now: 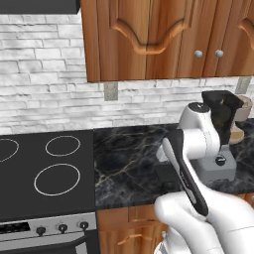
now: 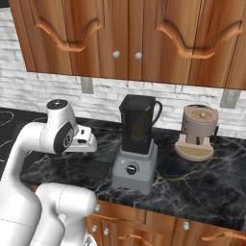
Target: Grab the onion and lemon from the fridge, place them in the blender, close the lid, and turn on the blender to create a marinade.
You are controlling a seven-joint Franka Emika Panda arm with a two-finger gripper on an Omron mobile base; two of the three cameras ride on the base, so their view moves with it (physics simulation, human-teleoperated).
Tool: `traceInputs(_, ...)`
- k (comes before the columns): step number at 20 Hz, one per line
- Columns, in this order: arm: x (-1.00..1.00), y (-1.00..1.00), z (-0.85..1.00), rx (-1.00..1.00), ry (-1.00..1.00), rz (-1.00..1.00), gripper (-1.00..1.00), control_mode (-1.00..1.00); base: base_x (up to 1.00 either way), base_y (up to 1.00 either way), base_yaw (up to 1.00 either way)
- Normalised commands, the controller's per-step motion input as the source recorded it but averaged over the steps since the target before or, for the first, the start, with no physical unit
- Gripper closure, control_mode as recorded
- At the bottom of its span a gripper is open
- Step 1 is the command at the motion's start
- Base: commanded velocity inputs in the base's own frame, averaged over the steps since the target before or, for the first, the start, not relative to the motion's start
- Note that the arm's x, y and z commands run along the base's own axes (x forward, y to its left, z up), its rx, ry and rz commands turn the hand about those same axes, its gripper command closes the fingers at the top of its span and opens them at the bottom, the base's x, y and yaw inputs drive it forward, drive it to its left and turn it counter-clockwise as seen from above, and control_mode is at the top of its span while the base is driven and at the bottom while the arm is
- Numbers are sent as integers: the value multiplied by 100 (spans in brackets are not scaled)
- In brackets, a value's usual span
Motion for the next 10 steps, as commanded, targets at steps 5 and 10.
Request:
traceInputs(5, 44, 0, -53, -1, 2, -1, -100, -100, 0, 0, 0)
traceInputs(10, 37, 0, -59, -4, 1, 0, -100, -100, 0, 0, 0)
